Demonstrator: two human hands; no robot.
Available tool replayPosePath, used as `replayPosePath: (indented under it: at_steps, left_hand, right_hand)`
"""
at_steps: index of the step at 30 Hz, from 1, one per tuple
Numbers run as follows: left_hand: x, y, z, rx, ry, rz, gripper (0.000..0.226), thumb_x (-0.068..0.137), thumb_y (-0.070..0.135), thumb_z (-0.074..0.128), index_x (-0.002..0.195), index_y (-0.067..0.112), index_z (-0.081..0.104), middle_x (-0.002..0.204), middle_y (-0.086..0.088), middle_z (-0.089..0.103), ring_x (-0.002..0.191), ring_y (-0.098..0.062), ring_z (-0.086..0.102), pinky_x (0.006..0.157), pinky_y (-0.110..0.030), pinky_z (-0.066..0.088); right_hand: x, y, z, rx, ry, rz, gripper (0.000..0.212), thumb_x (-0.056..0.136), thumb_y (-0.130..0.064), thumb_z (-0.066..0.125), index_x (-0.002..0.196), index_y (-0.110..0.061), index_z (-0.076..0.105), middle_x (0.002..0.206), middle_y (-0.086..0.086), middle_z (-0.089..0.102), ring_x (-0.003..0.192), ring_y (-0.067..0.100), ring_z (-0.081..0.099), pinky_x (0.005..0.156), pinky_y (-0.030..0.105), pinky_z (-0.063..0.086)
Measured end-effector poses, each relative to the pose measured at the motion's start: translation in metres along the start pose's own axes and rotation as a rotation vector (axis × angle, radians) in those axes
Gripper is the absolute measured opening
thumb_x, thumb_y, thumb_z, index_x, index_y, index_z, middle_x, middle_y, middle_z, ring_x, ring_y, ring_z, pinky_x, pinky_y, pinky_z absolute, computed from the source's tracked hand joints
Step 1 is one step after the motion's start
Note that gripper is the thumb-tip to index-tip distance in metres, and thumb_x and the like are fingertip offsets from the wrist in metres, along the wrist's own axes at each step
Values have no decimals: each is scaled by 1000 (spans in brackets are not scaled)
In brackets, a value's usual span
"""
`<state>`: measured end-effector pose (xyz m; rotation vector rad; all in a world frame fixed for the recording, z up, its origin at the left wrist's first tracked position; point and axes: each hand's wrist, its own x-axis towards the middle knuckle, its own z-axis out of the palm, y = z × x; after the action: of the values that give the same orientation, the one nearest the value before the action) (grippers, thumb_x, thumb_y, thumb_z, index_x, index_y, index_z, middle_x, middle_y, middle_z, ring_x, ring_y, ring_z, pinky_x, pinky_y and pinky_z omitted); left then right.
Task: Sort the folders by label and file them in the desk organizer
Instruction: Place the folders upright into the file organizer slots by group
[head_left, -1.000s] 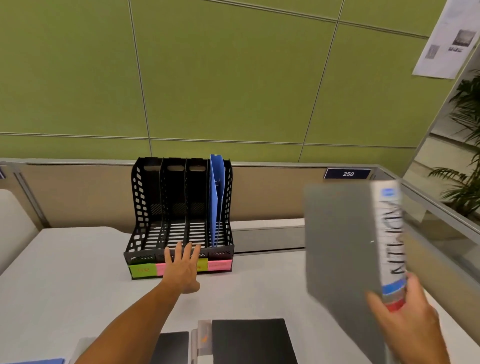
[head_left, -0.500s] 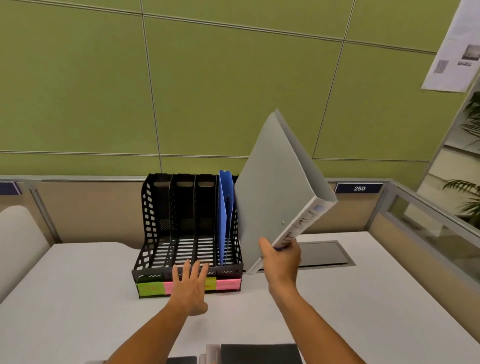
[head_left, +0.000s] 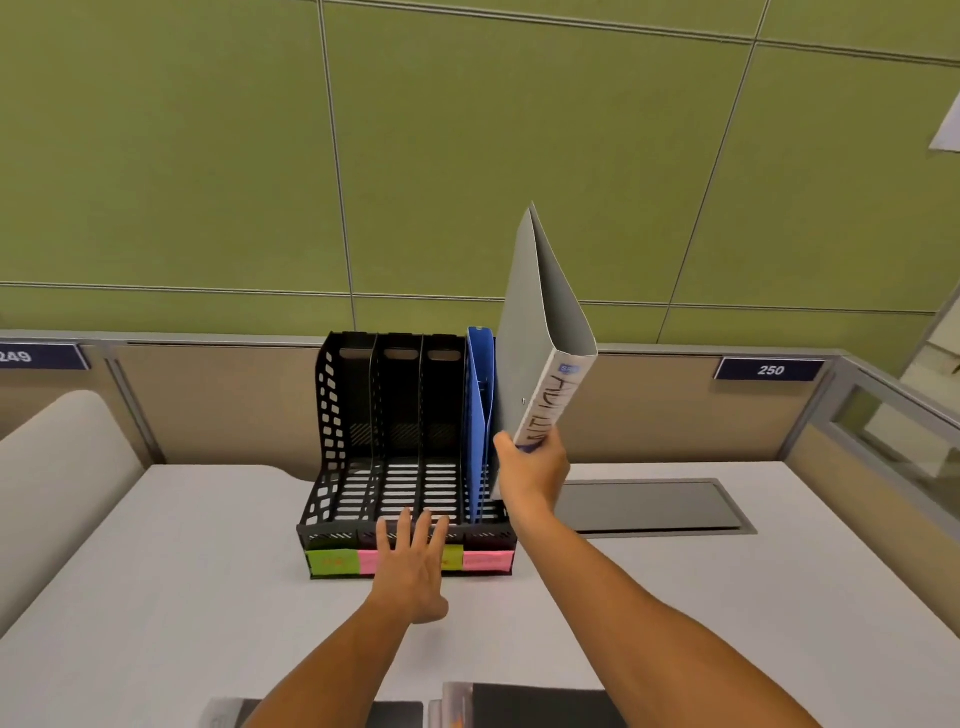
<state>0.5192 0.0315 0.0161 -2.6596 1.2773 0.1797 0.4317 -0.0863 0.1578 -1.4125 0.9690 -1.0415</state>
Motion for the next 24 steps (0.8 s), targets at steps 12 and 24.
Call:
replayPosePath:
  at_steps: [12, 24]
  left_hand:
    - [0, 3, 3, 30, 24, -4, 108, 81, 53, 59, 159, 21, -9, 169, -13, -6, 153, -43, -10, 117, -71, -7]
    - [-3, 3, 2, 2, 29, -5, 109, 80, 52, 62, 159, 20, -7, 168, -13, -2, 153, -43, -8, 117, -71, -7]
  right_hand:
    - [-7, 56, 9, -247, 15, -51, 49, 83, -32, 77, 128, -22, 60, 128, 3, 66, 114, 28, 65, 84, 37, 61]
    - [11, 66, 11, -504, -324, 232, 93, 78, -32, 79, 152, -23, 24, 141, 5, 53, 129, 30, 52, 104, 47, 49]
